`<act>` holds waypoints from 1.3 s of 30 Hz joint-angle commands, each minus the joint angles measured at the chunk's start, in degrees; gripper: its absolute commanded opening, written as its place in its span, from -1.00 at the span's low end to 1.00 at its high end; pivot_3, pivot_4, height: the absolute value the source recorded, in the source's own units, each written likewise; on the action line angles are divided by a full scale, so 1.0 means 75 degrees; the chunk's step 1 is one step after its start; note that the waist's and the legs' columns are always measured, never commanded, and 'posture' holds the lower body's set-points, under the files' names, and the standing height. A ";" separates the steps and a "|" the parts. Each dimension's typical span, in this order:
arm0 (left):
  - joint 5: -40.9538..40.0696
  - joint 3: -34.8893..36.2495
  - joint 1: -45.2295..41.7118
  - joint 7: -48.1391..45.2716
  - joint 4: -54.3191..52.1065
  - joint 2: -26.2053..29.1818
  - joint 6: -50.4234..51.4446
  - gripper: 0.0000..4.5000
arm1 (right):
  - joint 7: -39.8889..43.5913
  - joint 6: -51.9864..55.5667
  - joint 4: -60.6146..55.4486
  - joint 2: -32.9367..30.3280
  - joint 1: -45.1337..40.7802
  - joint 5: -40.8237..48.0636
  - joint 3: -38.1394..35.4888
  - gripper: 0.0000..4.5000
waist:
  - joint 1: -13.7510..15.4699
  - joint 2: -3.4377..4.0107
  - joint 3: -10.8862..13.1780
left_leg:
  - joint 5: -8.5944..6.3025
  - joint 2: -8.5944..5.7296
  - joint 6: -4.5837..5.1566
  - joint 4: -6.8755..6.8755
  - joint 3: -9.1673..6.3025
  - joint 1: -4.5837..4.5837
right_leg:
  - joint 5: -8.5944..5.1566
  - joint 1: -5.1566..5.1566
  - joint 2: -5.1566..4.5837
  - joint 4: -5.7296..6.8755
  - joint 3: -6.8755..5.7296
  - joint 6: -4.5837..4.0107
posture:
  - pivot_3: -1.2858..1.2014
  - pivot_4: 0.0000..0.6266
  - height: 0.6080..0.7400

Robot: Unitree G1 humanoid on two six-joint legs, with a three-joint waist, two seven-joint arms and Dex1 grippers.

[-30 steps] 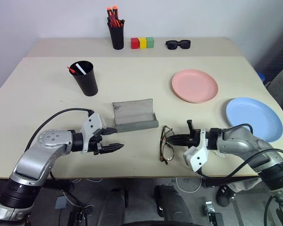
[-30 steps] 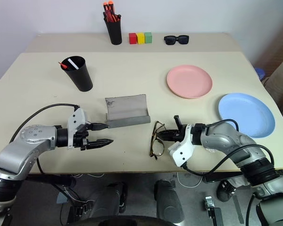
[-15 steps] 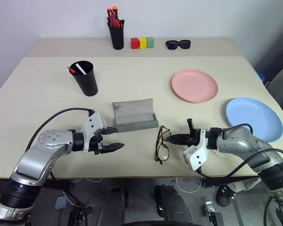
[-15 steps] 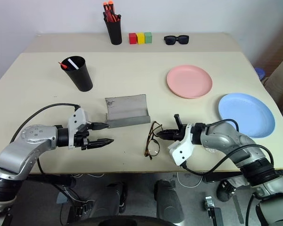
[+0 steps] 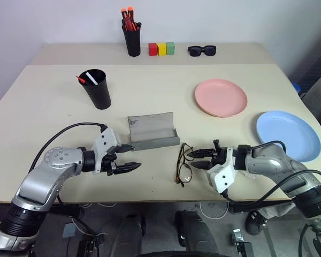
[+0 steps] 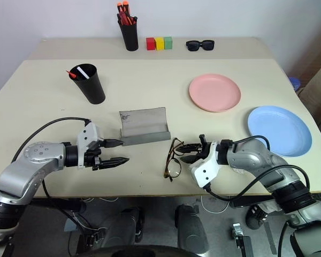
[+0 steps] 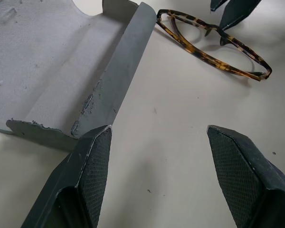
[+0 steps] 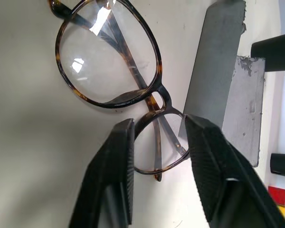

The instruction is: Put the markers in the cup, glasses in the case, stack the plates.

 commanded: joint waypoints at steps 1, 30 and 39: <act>0.0015 -0.0005 -0.0117 -0.0003 -0.0131 0.0004 -0.0124 0.46 | -0.0177 -0.0126 -0.0212 0.0107 -0.0030 -0.0024 -0.0093 0.18 | 0.0000 0.0000 0.0000 | 0.0000 0.0000 0.0000 0.0000 0.0000 0.0000 | 0.0000 0.0000 0.0000 0.0000 0.0000 0.0000 | 0.03 -0.52 1.00; 0.0004 -0.0085 -0.0225 0.0045 -0.0120 -0.0124 -0.0064 0.46 | 0.0178 -0.1131 0.0635 0.0369 -0.1103 -0.0699 0.0845 0.36 | -0.0003 -0.0001 -0.0001 | 0.0000 -0.0001 0.0000 0.0002 0.0001 0.0003 | 0.0001 0.0003 -0.0001 0.0003 0.0000 0.0000 | 0.03 -0.52 1.00; -0.0032 -0.0009 -0.0071 0.0119 -0.0243 -0.0079 -0.0045 0.46 | 0.0333 -0.1076 0.0610 0.0335 -0.1126 -0.0504 0.0903 -0.99 | -0.0021 -0.0002 -0.0002 | 0.0000 0.0001 0.0000 -0.0004 0.0001 0.0042 | 0.0000 0.0039 0.0001 0.0002 0.0001 -0.0001 | 0.03 -0.52 1.00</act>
